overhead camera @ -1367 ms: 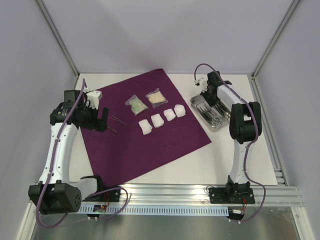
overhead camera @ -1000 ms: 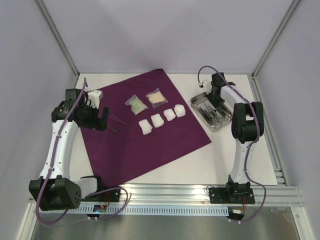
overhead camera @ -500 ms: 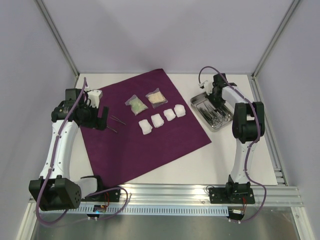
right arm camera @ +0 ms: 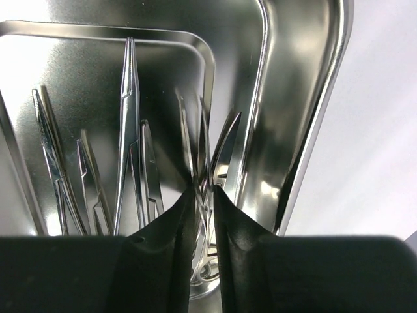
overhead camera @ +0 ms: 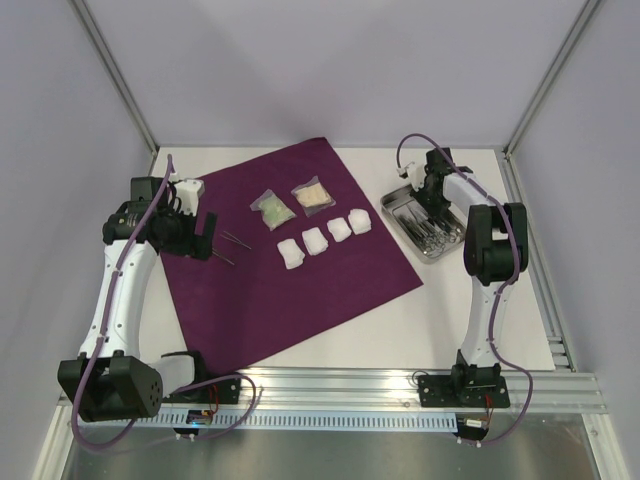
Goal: Prepare the surgical pack
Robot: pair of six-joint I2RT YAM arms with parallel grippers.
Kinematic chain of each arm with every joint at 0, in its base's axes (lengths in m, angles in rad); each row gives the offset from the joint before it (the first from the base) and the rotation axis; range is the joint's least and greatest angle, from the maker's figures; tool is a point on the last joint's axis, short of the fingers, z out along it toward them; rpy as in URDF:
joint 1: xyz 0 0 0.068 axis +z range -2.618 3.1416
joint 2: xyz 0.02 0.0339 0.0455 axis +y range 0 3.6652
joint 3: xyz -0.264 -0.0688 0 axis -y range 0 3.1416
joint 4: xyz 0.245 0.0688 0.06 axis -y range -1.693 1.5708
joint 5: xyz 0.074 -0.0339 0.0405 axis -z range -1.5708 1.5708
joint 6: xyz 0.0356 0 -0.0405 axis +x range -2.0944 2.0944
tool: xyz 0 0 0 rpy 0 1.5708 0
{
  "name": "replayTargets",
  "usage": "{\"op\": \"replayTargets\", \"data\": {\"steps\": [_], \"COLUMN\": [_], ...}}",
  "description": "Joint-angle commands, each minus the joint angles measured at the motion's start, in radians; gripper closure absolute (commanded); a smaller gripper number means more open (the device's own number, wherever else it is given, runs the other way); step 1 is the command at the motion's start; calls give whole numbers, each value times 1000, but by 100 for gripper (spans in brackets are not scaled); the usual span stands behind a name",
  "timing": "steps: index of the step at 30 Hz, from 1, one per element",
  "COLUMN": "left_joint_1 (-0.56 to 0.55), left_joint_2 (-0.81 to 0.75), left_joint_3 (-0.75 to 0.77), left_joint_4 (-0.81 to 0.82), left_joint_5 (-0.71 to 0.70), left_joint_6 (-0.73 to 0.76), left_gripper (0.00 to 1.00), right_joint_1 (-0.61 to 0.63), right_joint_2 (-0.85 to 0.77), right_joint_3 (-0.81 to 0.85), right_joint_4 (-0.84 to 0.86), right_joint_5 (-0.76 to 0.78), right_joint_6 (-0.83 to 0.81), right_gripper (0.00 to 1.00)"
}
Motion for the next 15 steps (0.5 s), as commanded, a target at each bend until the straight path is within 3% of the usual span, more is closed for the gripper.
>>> {"op": "replayTargets", "data": {"steps": [1, 10, 15], "left_joint_1": [0, 0, -2], "left_joint_2": [-9, -12, -4], "left_joint_3": [-1, -1, -13], "left_joint_4": [24, 27, 43], "left_joint_5": [-9, -12, -24], "left_joint_6": [19, 22, 20], "left_gripper": [0, 0, 0], "right_joint_1": [2, 2, 4], "right_joint_2": [24, -22, -86], "right_joint_3": [15, 24, 65], "right_joint_4": [16, 6, -14], "right_joint_5": [3, 3, 15], "right_joint_6": [5, 28, 60], "right_gripper": [80, 76, 68]}}
